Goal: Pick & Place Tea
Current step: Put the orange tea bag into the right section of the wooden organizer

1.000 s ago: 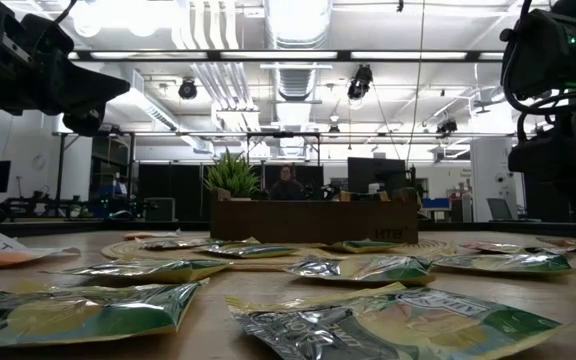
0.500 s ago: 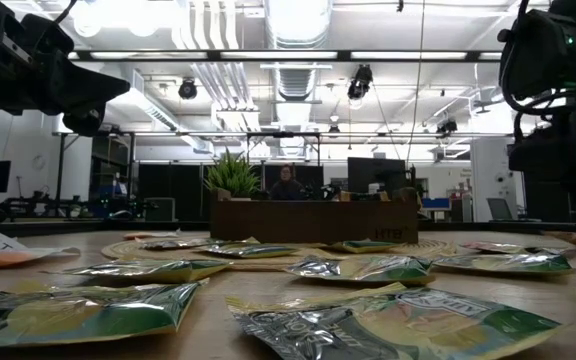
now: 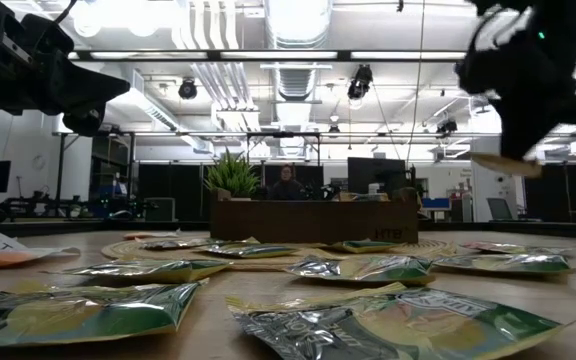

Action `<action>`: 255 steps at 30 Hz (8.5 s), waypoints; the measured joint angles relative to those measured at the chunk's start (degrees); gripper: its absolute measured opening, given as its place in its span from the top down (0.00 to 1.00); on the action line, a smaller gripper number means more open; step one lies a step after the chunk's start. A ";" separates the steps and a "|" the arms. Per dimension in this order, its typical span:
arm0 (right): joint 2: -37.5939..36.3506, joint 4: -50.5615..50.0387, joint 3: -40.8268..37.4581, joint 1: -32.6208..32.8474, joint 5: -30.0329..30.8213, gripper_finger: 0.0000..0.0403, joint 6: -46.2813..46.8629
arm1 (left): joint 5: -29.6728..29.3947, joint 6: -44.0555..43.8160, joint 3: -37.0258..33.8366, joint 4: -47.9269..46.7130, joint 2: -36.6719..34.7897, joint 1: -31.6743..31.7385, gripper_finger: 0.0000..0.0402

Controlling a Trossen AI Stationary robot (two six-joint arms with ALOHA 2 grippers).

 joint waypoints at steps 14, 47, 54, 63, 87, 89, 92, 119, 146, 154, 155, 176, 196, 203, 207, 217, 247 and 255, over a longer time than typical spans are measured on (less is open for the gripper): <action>10.40 0.02 16.29 -6.07 2.97 0.98 -33.23 | 0.00 0.00 0.00 0.01 -0.02 0.01 1.00; 36.06 -9.03 34.17 -8.10 24.65 0.98 -59.56 | 0.00 0.02 0.00 0.01 0.04 0.02 1.00; 37.29 -8.69 35.36 -7.93 24.86 0.98 -57.30 | 0.00 0.01 0.00 0.01 0.07 0.01 1.00; 37.29 -8.46 32.77 -7.93 24.97 0.98 -53.37 | 0.00 0.00 0.00 0.01 0.07 0.02 1.00; 38.11 -6.81 35.99 -7.57 22.75 0.98 -53.46 | 0.00 0.02 0.00 0.01 0.07 0.02 1.00; 38.98 -7.95 37.64 -7.60 22.67 0.98 -53.48 | 0.00 0.00 0.00 0.01 0.07 0.02 1.00; 39.97 -8.50 39.30 -7.69 22.67 0.98 -53.48 | 0.00 0.00 0.00 -0.01 0.07 0.00 1.00; 41.94 -7.63 35.81 -8.44 23.35 0.98 -52.05 | 0.00 0.01 0.00 0.01 0.11 0.02 1.00; 41.94 -7.32 35.53 -8.63 22.87 0.78 -52.45 | 0.00 0.00 0.00 0.00 0.11 0.01 1.00; 41.94 -7.38 35.53 -8.61 22.85 0.75 -52.45 | 0.00 0.00 0.00 0.01 0.11 0.00 1.00; 41.88 -7.53 35.53 -8.61 22.85 0.74 -52.44 | 0.00 0.00 0.00 0.00 0.11 0.00 1.00; 28.34 -16.46 32.92 -4.30 8.16 0.76 -42.73 | 0.00 0.01 0.00 0.01 0.11 0.01 1.00; 16.69 -16.29 20.07 5.92 -5.29 0.76 1.24 | 0.00 0.00 0.00 0.01 0.10 0.00 1.00; 16.76 -16.08 19.34 5.94 -11.92 0.76 30.34 | 0.00 0.00 0.00 -0.01 0.11 0.00 1.00; 16.78 -15.86 19.29 6.03 -13.70 0.76 46.61 | 0.00 0.00 0.00 0.01 0.10 0.02 1.00; 16.78 -15.17 17.83 8.62 -12.65 0.76 62.39 | 0.00 0.00 0.00 -0.01 0.10 0.01 1.00; 28.73 -1.42 17.47 8.59 -20.22 0.76 69.77 | 0.00 0.00 0.00 0.00 0.11 0.02 1.00; 22.01 -1.59 15.37 7.55 -15.71 0.76 68.83 | -0.01 0.00 0.00 0.00 0.09 0.01 1.00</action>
